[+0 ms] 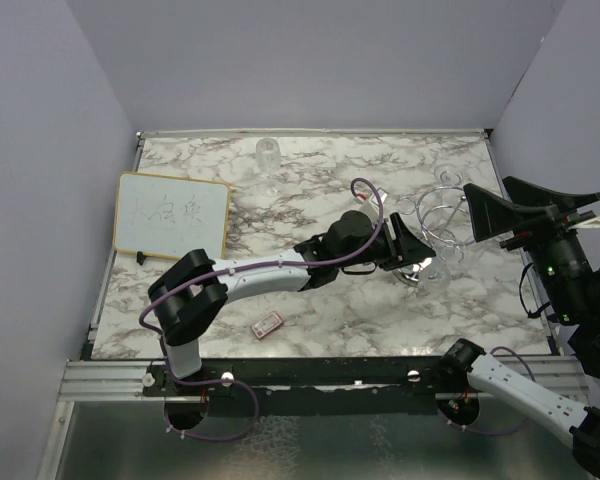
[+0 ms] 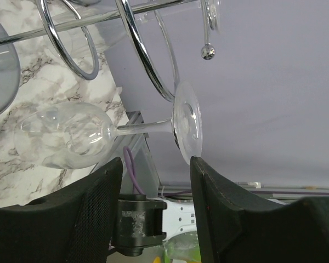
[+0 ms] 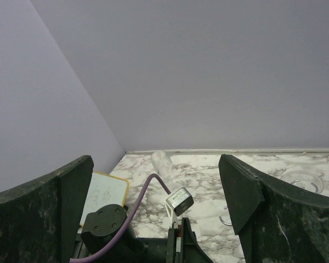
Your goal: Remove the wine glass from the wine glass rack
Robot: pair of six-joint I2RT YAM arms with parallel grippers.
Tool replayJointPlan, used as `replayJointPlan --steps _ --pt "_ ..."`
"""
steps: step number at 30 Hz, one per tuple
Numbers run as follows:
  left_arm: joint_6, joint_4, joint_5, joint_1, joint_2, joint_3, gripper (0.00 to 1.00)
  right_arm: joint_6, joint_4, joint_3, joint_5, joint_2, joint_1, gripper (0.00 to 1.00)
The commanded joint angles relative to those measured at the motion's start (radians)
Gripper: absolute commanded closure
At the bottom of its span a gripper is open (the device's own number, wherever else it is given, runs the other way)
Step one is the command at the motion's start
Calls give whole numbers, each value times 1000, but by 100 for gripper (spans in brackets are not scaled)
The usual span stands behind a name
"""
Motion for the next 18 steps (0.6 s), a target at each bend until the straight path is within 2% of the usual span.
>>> replayJointPlan --steps 1,7,13,18 --pt "7 27 -27 -6 -14 18 45 -3 35 -10 23 -11 3 1" --pt "-1 27 20 -6 41 95 49 -6 41 -11 21 -5 4 1" --pt "-9 26 20 -6 57 110 53 -9 36 -7 20 -5 4 2" --pt "-19 24 35 -6 76 132 63 -12 44 -13 21 -3 4 2"
